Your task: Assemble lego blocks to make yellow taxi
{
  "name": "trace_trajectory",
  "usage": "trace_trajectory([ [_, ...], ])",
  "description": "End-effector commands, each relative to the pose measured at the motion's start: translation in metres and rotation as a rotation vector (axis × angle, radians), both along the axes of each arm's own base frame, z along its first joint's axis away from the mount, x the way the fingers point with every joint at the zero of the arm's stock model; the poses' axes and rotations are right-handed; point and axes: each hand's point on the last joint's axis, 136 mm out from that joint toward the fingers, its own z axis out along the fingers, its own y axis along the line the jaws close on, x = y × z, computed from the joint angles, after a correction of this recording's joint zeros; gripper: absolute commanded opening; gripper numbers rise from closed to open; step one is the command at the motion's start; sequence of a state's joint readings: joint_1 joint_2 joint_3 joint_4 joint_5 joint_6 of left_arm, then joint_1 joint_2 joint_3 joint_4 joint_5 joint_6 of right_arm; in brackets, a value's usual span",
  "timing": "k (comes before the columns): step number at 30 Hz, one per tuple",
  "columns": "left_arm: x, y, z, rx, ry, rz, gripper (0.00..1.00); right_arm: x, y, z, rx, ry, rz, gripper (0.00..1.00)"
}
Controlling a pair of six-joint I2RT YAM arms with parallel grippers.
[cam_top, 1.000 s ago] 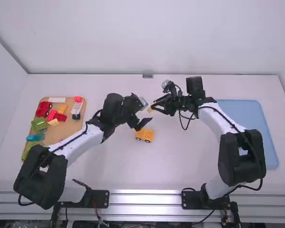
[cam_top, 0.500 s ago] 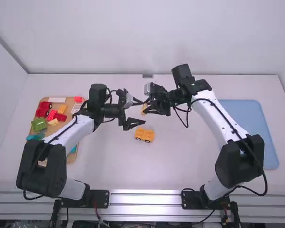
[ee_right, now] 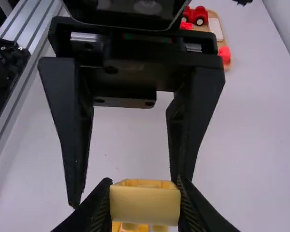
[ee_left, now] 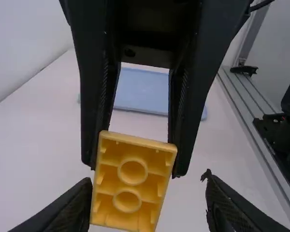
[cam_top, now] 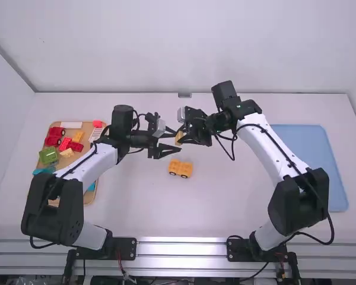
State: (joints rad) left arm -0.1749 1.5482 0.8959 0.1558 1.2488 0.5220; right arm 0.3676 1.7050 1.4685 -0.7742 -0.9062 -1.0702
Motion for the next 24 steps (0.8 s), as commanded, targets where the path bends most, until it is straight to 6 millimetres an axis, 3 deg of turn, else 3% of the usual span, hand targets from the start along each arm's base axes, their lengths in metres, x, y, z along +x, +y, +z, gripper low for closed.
trace_trajectory([
  [1,-0.005,-0.006,0.007,-0.014,-0.037,-0.041,0.56,0.001,0.002,0.016,0.025,-0.048,0.009,0.19],
  [2,-0.002,-0.005,0.006,-0.005,-0.034,-0.025,0.51,0.002,0.001,0.016,0.026,-0.049,0.006,0.19],
  [6,-0.001,-0.006,0.003,0.008,-0.028,-0.012,0.50,0.002,0.001,0.016,0.028,-0.047,0.008,0.19],
  [9,0.004,-0.004,0.000,0.027,-0.030,0.017,0.59,0.000,0.003,0.018,0.036,-0.043,0.015,0.19],
  [13,0.018,0.000,-0.007,0.067,0.008,0.105,0.60,-0.001,0.003,0.019,0.047,-0.044,0.023,0.18],
  [21,0.009,-0.005,-0.003,0.043,-0.013,0.047,0.42,-0.001,0.004,0.019,0.048,-0.045,0.022,0.19],
  [24,0.007,-0.007,-0.003,0.042,-0.012,0.041,0.31,-0.001,0.004,0.020,0.048,-0.046,0.023,0.19],
])
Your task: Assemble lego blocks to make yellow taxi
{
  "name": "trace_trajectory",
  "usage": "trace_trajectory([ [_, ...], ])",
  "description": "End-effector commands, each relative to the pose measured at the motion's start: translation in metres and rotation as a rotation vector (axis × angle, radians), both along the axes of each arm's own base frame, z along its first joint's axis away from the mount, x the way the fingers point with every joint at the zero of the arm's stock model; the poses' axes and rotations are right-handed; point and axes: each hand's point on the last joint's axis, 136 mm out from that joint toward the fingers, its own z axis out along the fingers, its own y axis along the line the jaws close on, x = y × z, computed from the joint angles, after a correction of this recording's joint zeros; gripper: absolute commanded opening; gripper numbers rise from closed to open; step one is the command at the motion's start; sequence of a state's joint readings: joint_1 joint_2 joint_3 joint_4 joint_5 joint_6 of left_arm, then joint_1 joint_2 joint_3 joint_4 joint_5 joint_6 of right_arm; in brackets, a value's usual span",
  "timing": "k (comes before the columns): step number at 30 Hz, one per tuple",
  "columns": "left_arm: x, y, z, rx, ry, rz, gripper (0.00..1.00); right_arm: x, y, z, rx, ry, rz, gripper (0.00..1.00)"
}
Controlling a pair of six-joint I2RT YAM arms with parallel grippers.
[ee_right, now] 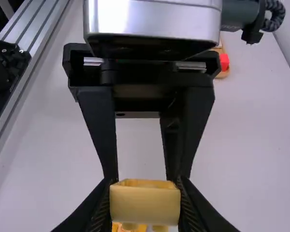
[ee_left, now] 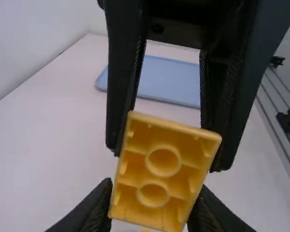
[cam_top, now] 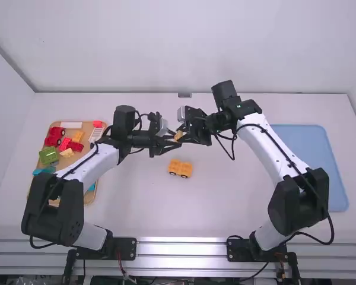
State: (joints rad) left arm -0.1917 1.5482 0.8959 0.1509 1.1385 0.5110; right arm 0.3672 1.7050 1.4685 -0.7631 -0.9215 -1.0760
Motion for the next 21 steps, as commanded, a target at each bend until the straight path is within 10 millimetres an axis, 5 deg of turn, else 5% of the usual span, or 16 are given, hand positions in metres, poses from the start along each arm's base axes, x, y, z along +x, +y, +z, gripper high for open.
trace_trajectory([
  [1,-0.003,-0.005,0.008,-0.018,-0.017,-0.032,0.25,-0.001,0.002,0.017,0.032,-0.036,0.013,0.19],
  [5,-0.004,-0.006,0.009,-0.020,-0.025,-0.037,0.18,-0.001,0.002,0.018,0.036,-0.035,0.015,0.26],
  [8,0.001,-0.004,0.014,-0.030,-0.048,-0.028,0.12,0.001,0.004,0.023,0.065,-0.044,0.018,0.58],
  [10,0.005,-0.002,0.020,-0.048,-0.046,-0.011,0.10,0.005,0.002,0.030,0.103,-0.041,0.013,0.68],
  [21,0.020,-0.006,0.068,-0.166,-0.133,0.022,0.11,0.019,-0.022,0.084,0.392,-0.031,0.046,0.63],
])
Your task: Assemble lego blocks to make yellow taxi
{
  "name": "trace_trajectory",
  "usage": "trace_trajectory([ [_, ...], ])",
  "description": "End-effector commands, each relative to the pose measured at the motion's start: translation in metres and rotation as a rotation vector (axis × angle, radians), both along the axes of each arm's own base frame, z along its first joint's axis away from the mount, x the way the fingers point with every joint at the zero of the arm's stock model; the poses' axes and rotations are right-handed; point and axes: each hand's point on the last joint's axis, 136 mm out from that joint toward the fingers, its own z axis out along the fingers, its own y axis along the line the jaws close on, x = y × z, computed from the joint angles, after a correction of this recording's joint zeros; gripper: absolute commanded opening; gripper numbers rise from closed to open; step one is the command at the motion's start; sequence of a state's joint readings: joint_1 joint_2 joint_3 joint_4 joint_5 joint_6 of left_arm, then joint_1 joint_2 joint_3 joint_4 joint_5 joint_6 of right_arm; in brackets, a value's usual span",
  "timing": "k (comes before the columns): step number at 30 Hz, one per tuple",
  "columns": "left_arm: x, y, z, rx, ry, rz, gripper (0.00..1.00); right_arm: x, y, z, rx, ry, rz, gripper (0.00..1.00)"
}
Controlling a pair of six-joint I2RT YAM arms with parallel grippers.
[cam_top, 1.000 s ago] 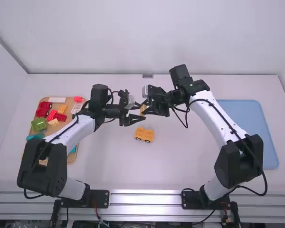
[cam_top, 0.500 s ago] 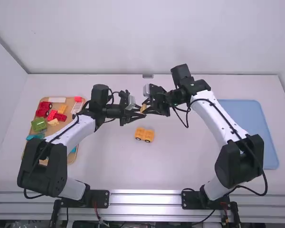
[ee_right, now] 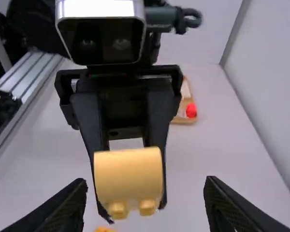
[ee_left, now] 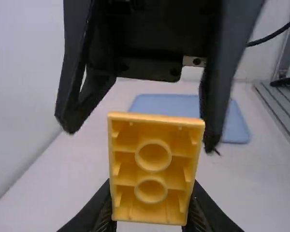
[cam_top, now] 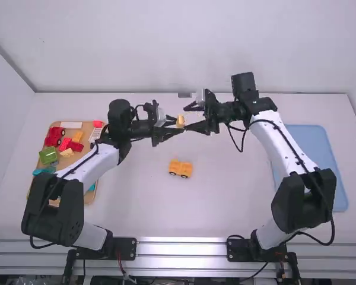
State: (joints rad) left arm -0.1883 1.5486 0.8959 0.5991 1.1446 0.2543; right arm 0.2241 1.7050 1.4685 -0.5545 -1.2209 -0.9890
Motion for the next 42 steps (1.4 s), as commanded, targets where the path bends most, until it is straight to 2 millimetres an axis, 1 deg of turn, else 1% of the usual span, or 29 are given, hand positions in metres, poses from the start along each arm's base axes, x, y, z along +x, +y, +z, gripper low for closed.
trace_trajectory([
  [1,-0.003,-0.003,0.013,-0.038,0.045,-0.025,0.12,-0.015,0.001,0.032,0.110,-0.004,0.078,0.63],
  [3,-0.004,-0.005,0.018,-0.049,0.035,-0.028,0.12,-0.016,0.002,0.034,0.122,-0.011,0.089,0.63],
  [7,-0.004,-0.005,0.025,-0.067,0.016,-0.029,0.12,-0.017,0.010,0.037,0.123,-0.006,0.099,0.63],
  [14,-0.003,-0.004,0.026,-0.071,0.020,-0.027,0.12,-0.017,0.016,0.043,0.138,-0.011,0.110,0.59],
  [16,-0.003,-0.004,0.027,-0.071,0.020,-0.027,0.11,-0.018,0.021,0.044,0.135,0.002,0.112,0.52],
  [17,-0.003,-0.004,0.027,-0.071,0.020,-0.027,0.11,-0.018,0.021,0.044,0.135,0.002,0.112,0.51],
  [19,-0.003,-0.004,0.027,-0.071,0.020,-0.027,0.11,-0.019,0.023,0.044,0.136,0.002,0.117,0.44],
  [22,-0.003,-0.004,0.027,-0.071,0.020,-0.027,0.11,-0.017,0.020,0.044,0.135,0.006,0.110,0.40],
  [28,-0.003,-0.004,0.028,-0.074,0.008,-0.029,0.11,-0.017,0.020,0.043,0.132,0.013,0.107,0.40],
  [31,-0.003,-0.004,0.033,-0.087,0.013,-0.028,0.13,-0.013,0.021,0.037,0.111,0.013,0.086,0.40],
  [33,-0.003,-0.004,0.033,-0.087,0.009,-0.028,0.14,-0.013,0.023,0.036,0.104,0.013,0.086,0.40],
  [39,-0.003,-0.004,0.032,-0.086,0.014,-0.028,0.15,-0.011,0.023,0.036,0.105,0.005,0.081,0.30],
  [40,-0.003,-0.004,0.032,-0.086,0.017,-0.027,0.19,-0.011,0.022,0.036,0.106,0.005,0.081,0.27],
  [41,-0.003,-0.004,0.032,-0.086,0.017,-0.027,0.31,-0.011,0.022,0.036,0.105,0.004,0.080,0.22],
  [42,-0.003,-0.004,0.032,-0.086,0.017,-0.027,0.36,-0.011,0.022,0.036,0.105,0.005,0.080,0.22],
])
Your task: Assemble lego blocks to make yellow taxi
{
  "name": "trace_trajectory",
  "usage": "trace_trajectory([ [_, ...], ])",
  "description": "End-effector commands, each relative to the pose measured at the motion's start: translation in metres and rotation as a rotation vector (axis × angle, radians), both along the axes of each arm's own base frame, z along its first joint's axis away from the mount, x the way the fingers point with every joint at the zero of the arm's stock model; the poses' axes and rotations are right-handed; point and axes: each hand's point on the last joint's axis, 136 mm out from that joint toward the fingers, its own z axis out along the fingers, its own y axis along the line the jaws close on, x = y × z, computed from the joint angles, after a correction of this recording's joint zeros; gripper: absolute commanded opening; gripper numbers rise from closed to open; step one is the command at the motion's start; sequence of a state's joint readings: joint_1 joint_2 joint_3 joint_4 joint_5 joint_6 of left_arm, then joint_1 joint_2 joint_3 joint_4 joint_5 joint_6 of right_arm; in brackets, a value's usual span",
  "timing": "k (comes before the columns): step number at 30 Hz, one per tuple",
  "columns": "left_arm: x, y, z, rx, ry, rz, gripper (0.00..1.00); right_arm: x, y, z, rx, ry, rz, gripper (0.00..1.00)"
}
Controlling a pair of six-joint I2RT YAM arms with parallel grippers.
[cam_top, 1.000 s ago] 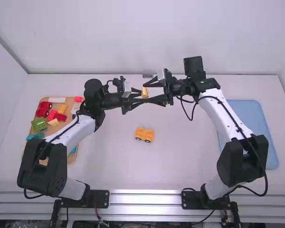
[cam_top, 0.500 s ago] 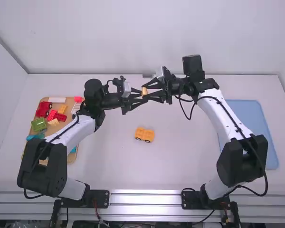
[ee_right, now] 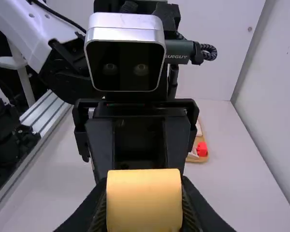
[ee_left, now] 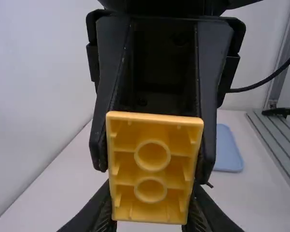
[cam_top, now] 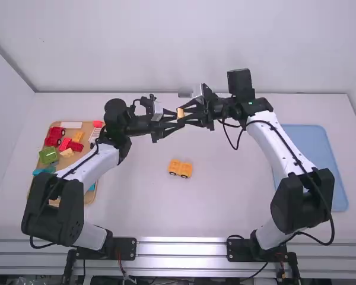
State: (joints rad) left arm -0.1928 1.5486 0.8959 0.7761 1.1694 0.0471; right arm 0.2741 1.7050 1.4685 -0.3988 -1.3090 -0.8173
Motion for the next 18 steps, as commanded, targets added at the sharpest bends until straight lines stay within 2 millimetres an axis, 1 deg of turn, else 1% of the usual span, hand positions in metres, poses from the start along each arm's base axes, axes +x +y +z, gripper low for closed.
trace_trajectory([
  [1,0.001,-0.001,0.006,-0.005,-0.010,0.000,0.58,-0.001,0.001,0.013,0.014,-0.028,0.006,0.21],
  [2,0.001,-0.001,0.006,-0.005,-0.009,0.000,0.69,-0.001,0.000,0.013,0.012,-0.030,0.003,0.21],
  [3,0.001,-0.001,0.006,-0.005,-0.009,0.000,0.84,0.002,-0.001,0.012,0.009,-0.036,-0.007,0.21],
  [4,0.001,-0.001,0.006,-0.004,-0.009,0.002,0.96,0.004,-0.002,0.012,0.005,-0.040,-0.017,0.21],
  [5,0.002,-0.001,0.006,-0.004,-0.007,0.005,0.99,0.008,-0.004,0.012,-0.001,-0.046,-0.033,0.21],
  [6,0.004,-0.001,0.004,-0.002,0.004,0.017,0.99,0.019,-0.006,0.010,-0.028,-0.045,-0.090,0.21],
  [7,0.010,0.001,0.001,0.002,0.027,0.055,0.99,0.036,-0.011,0.007,-0.073,-0.009,-0.194,0.21],
  [8,0.016,0.003,-0.003,0.008,0.046,0.090,0.99,0.048,-0.014,0.004,-0.104,0.022,-0.273,0.21],
  [9,0.018,0.003,-0.005,0.012,0.052,0.106,0.99,0.052,-0.016,0.002,-0.117,0.035,-0.305,0.20],
  [10,0.028,0.007,-0.015,0.041,0.067,0.171,0.99,0.071,-0.026,-0.007,-0.186,0.071,-0.451,0.20],
  [12,0.036,0.012,-0.027,0.081,0.077,0.227,0.99,0.086,-0.039,-0.022,-0.269,0.106,-0.593,0.20],
  [13,0.041,0.015,-0.033,0.104,0.082,0.261,0.99,0.094,-0.049,-0.036,-0.341,0.134,-0.690,0.20],
  [15,0.050,0.022,-0.044,0.139,0.103,0.332,0.99,0.097,-0.066,-0.060,-0.471,0.191,-0.834,0.20],
  [16,0.059,0.029,-0.050,0.159,0.124,0.403,0.99,0.092,-0.082,-0.082,-0.591,0.264,-0.950,0.20],
  [17,0.060,0.030,-0.050,0.161,0.125,0.411,0.99,0.090,-0.083,-0.084,-0.603,0.273,-0.960,0.20],
  [18,0.067,0.035,-0.053,0.173,0.130,0.460,0.99,0.081,-0.094,-0.101,-0.692,0.344,-1.033,0.20],
])
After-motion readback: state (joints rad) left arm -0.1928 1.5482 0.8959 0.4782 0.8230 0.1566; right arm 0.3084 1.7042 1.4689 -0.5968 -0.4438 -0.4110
